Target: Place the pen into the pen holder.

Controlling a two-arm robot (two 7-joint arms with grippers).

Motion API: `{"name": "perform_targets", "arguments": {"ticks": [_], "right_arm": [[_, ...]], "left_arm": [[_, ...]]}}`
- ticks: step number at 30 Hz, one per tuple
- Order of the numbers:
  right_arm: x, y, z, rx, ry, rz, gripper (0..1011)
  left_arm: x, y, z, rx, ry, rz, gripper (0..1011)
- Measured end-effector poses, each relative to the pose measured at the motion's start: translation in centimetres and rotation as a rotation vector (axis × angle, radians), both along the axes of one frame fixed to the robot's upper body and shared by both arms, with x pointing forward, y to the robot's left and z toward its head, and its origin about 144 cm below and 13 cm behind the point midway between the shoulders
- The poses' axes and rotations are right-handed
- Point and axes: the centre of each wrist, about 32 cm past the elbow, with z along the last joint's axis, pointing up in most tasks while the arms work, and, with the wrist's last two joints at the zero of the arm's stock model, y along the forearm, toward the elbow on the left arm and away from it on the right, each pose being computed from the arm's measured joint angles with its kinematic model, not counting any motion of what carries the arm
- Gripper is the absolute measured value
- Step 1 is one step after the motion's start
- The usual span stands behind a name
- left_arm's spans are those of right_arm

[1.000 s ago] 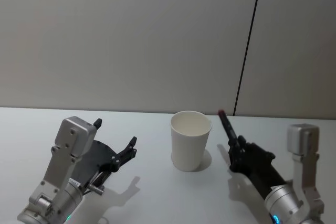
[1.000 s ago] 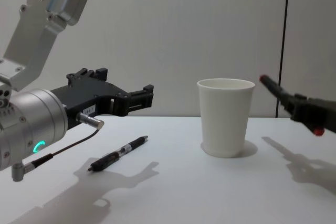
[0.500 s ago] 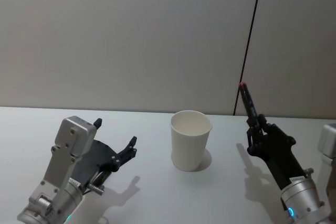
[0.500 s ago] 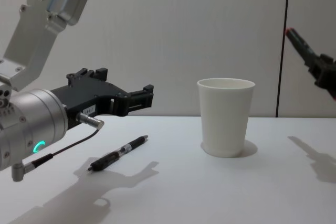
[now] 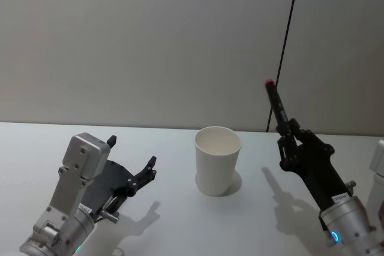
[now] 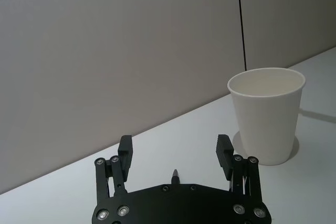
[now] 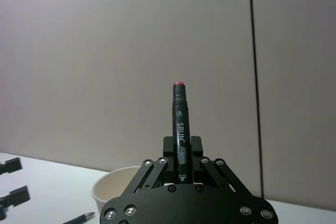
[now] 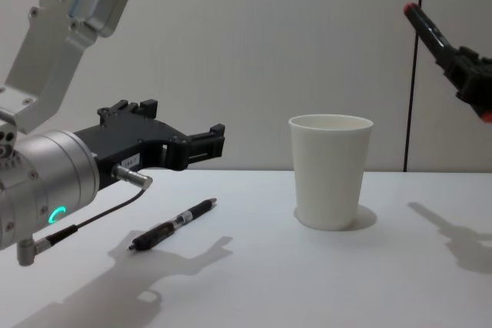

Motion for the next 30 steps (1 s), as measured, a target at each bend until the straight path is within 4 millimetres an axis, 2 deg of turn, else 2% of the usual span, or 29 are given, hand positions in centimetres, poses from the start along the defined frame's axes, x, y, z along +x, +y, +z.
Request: {"name": "perform_targets", "arguments": {"ticks": [14, 30], "right_arm": [[1.6, 1.0, 0.4, -0.011, -0.023, 0.125, 181], [3.8, 3.3, 0.2, -0.023, -0.016, 0.189, 181]], "left_arm": [[0.0, 0.0, 0.0, 0.0, 0.0, 0.0, 1003], [0.0, 0.0, 0.0, 0.0, 0.0, 0.0, 1003]]}}
